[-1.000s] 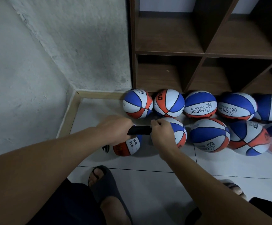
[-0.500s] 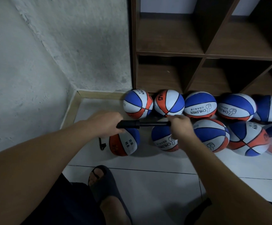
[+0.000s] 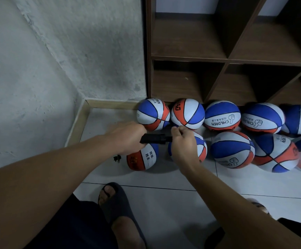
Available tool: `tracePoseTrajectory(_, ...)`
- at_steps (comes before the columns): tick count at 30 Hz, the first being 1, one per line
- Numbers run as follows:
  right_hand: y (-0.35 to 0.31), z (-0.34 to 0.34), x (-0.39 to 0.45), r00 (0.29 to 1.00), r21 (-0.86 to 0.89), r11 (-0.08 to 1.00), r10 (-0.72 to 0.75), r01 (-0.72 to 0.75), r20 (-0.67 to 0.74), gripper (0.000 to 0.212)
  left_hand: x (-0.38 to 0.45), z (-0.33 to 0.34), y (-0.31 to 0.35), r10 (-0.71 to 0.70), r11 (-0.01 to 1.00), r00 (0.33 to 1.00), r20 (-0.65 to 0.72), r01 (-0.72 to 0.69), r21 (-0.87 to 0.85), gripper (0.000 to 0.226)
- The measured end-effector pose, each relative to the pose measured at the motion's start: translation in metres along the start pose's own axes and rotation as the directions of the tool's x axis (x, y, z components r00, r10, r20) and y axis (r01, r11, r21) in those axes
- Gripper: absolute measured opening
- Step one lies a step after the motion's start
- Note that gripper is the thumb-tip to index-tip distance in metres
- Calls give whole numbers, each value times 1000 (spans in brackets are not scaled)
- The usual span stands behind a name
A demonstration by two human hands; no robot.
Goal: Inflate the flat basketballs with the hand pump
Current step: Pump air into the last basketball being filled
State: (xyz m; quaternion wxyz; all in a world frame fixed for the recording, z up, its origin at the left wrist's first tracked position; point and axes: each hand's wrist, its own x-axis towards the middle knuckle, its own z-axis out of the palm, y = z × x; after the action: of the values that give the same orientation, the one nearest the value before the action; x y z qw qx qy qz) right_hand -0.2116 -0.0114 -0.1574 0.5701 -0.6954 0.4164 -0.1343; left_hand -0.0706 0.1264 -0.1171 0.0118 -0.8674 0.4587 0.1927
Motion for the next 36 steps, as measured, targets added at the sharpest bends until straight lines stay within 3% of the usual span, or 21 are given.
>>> tracePoseTrajectory(12,1,3,6,996,-36,999,26,-23,87,34,3,2,-1,33,999,999,6,-33,17,36)
tracePoseTrajectory(19,-2,-52,42,989,51,990,137,-134,-61,24,2,3,-28,-74,987,995,61,82,-136,31)
tracePoseTrajectory(23,4,-61,50,981,43,981,190,-189,-37,19,2,3,-29,-96,989,994,62,102,-108,33)
tracePoseTrajectory(28,7,-25,23,993,-29,994,104,-105,-59,27,2,5,-12,-81,996,997,16,81,-41,35)
tracePoseTrajectory(36,0,5,6,996,-33,998,55,-53,69,31,2,15,-2,-20,1000,999,-43,21,8,41)
